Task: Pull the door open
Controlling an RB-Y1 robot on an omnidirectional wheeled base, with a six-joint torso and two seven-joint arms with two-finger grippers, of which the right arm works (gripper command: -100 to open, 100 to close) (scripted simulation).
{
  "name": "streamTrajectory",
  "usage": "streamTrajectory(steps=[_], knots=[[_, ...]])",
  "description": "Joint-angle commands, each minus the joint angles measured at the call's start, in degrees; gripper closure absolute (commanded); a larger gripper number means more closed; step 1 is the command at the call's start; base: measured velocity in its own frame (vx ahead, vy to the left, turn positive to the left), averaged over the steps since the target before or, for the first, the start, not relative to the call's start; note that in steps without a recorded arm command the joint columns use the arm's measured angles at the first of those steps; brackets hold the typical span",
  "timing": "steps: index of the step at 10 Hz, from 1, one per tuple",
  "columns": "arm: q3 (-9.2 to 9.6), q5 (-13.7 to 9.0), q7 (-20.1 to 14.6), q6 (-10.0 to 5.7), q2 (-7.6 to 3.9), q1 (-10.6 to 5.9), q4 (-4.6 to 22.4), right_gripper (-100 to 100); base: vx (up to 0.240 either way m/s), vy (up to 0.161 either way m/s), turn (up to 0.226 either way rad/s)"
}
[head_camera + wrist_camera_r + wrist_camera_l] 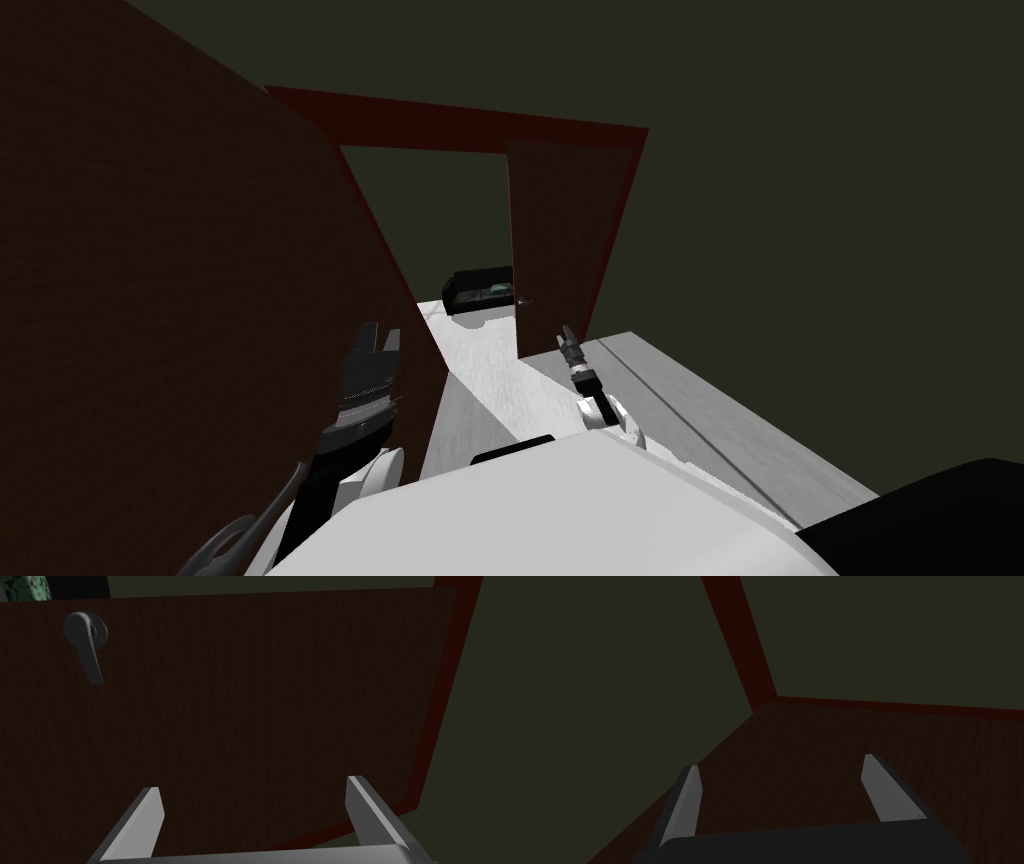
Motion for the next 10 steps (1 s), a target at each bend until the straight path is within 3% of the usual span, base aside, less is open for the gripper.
streamTrajectory(steps=[1,10], knots=[[-0.15,-0.19,-0.11,-0.38,-0.33,-0.76,2.38,-100,0.108,0.020,0.051],[-0.96,-1.19,-0.39,-2.36,-1.80,-5.33,15.31,-100,0.105,0.009,0.052]])
